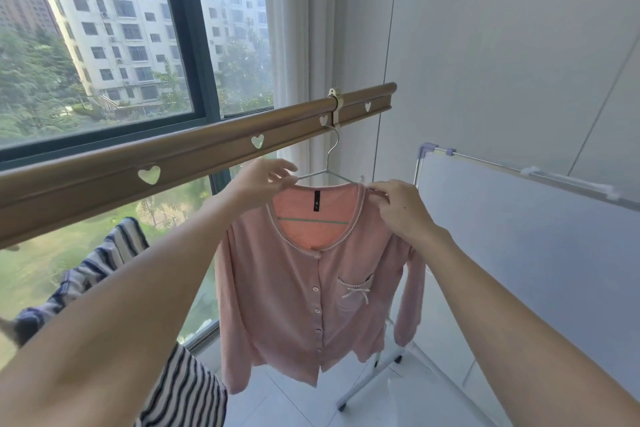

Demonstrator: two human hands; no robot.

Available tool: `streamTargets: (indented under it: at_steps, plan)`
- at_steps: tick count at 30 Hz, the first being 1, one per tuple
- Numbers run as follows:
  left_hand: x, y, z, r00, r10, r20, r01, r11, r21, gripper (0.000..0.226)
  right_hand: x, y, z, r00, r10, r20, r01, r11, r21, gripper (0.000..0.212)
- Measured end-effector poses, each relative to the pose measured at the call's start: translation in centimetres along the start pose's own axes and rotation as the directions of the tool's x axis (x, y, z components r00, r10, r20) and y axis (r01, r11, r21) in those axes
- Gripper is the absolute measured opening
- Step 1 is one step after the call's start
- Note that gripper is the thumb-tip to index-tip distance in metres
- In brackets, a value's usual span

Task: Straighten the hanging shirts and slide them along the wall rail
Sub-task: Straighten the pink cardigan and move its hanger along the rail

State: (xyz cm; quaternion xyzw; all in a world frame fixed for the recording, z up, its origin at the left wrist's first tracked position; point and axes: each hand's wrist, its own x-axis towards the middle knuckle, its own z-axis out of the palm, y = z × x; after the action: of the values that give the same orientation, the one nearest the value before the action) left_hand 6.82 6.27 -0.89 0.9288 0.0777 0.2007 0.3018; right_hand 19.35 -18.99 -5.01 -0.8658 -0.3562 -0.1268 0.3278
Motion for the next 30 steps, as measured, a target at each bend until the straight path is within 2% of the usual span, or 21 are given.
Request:
streamTargets:
  at_steps: [1, 5, 8, 11, 14, 17, 20, 22, 23, 25, 27, 28, 29, 30]
  plan:
    - [0.3, 0.7, 0.4, 1.000, 0.025, 0.017, -0.025, 1.000, 0.005, 0.026, -0.2, 0.3, -0.2, 0.999, 0.036, 0.007, -0.035, 0.999, -0.018, 0.026]
    - [1.3, 2.9, 2.0, 0.998, 0.065, 0.026, -0.065, 0.998, 0.003, 0.022, -1.9, 2.4, -1.5, 0.978, 0.199, 0.062, -0.186, 0.969, -0.165, 0.041]
    - [1.9, 4.0, 2.9, 0.998, 0.056, 0.023, -0.054, 0.997, -0.055, 0.013, -2.9, 3.9, -2.0, 0.945, 0.303, 0.121, -0.277, 0.940, -0.197, 0.033]
    - [2.1, 4.7, 3.4, 0.999, 0.041, -0.017, -0.042, 0.998, -0.047, 0.020, -3.7, 5.1, -1.7, 0.924, 0.347, 0.159, -0.315, 0.929, -0.196, 0.024]
    - [2.2, 4.8, 3.6, 1.000, -0.008, -0.030, 0.006, 0.997, -0.071, 0.022, -4.2, 6.0, -1.6, 0.920, 0.386, 0.064, -0.370, 0.912, -0.177, 0.024]
    - [2.2, 5.0, 3.4, 0.999, -0.043, -0.029, 0.041, 0.995, -0.092, 0.021, -3.8, 6.6, -2.9, 0.915, 0.388, -0.106, -0.400, 0.905, -0.144, 0.031]
    - [2.3, 4.8, 3.4, 0.996, -0.072, -0.056, 0.066, 0.992, -0.109, 0.020, -3.8, 7.0, -4.8, 0.868, 0.410, -0.281, -0.445, 0.893, -0.072, 0.031]
    - [2.3, 4.5, 3.3, 0.993, -0.090, -0.073, 0.080, 0.989, -0.125, 0.020, -4.2, 7.1, -5.6, 0.844, 0.405, -0.351, -0.461, 0.883, -0.089, 0.030]
    - [2.3, 4.4, 3.2, 0.992, -0.097, -0.076, 0.086, 0.987, -0.135, 0.021, -4.3, 7.1, -5.7, 0.844, 0.414, -0.341, -0.476, 0.871, -0.122, 0.029]
    - [2.3, 4.1, 3.1, 0.991, -0.112, -0.078, 0.098, 0.982, -0.161, 0.022, -4.6, 7.1, -5.6, 0.817, 0.536, -0.214, -0.575, 0.787, -0.225, 0.031]
    - [2.4, 3.8, 3.2, 0.990, -0.119, -0.073, 0.105, 0.979, -0.175, 0.022, -5.1, 6.6, -5.3, 0.721, 0.692, -0.043, -0.660, 0.666, -0.348, 0.033]
    - [2.5, 3.7, 3.2, 0.991, -0.119, -0.068, 0.106, 0.979, -0.173, 0.023, -5.3, 6.2, -5.2, 0.704, 0.710, 0.014, -0.655, 0.657, -0.374, 0.035]
    - [2.5, 3.8, 3.2, 0.991, -0.118, -0.063, 0.106, 0.981, -0.162, 0.023, -5.2, 5.9, -4.9, 0.731, 0.679, 0.063, -0.618, 0.699, -0.360, 0.038]
    - [2.5, 3.8, 3.1, 0.992, -0.116, -0.058, 0.107, 0.983, -0.148, 0.023, -5.0, 5.6, -4.6, 0.791, 0.601, 0.112, -0.550, 0.780, -0.298, 0.040]
